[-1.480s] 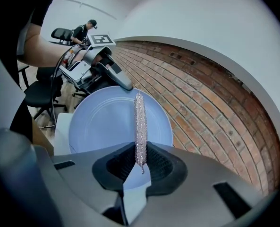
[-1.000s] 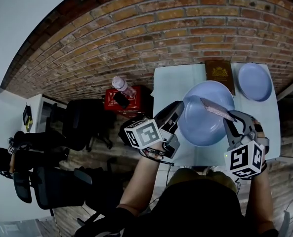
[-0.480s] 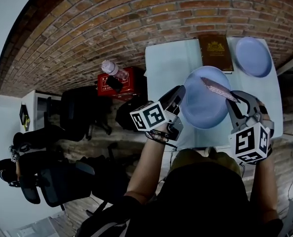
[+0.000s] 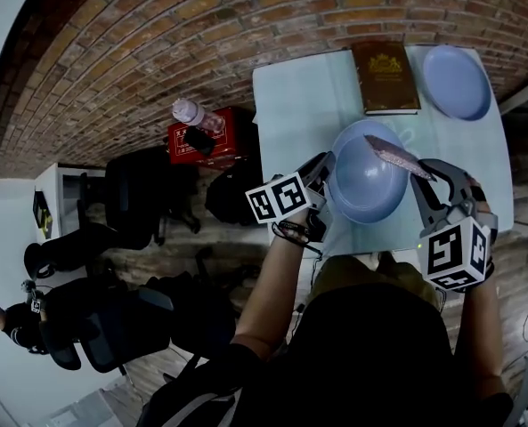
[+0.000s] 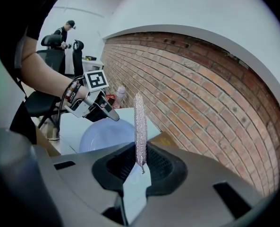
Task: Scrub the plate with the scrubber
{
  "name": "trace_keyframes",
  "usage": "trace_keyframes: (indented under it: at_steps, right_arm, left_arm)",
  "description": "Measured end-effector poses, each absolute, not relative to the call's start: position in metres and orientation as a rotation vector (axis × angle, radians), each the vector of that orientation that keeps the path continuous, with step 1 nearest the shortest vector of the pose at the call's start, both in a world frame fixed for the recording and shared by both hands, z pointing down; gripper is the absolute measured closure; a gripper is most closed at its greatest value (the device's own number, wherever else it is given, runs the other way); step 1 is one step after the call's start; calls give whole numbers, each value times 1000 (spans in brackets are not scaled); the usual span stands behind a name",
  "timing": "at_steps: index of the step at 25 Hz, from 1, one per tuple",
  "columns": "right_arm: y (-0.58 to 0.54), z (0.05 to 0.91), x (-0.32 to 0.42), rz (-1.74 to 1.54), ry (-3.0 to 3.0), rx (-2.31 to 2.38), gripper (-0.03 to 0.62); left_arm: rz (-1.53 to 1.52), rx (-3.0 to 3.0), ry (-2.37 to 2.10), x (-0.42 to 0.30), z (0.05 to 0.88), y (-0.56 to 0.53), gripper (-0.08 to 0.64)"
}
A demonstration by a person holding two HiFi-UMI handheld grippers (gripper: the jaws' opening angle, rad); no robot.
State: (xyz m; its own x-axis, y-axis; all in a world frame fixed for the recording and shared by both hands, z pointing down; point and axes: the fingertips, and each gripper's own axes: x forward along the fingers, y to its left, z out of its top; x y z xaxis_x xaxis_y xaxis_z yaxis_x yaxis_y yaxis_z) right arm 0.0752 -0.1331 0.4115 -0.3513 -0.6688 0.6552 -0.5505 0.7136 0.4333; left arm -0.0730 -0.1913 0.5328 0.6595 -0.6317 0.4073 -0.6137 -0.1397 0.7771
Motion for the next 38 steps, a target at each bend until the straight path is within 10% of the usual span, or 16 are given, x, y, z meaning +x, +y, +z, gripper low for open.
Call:
trace_keyframes:
  at_steps: [31, 38]
  right_arm:
    - [-114, 419, 83, -125, -2031, 961, 505]
    - [-115, 414, 84, -127, -2039, 980, 505]
  left_arm:
    - [826, 1908, -1369, -90, 648, -185, 520]
    - [840, 1968, -1369, -89, 627, -187, 390]
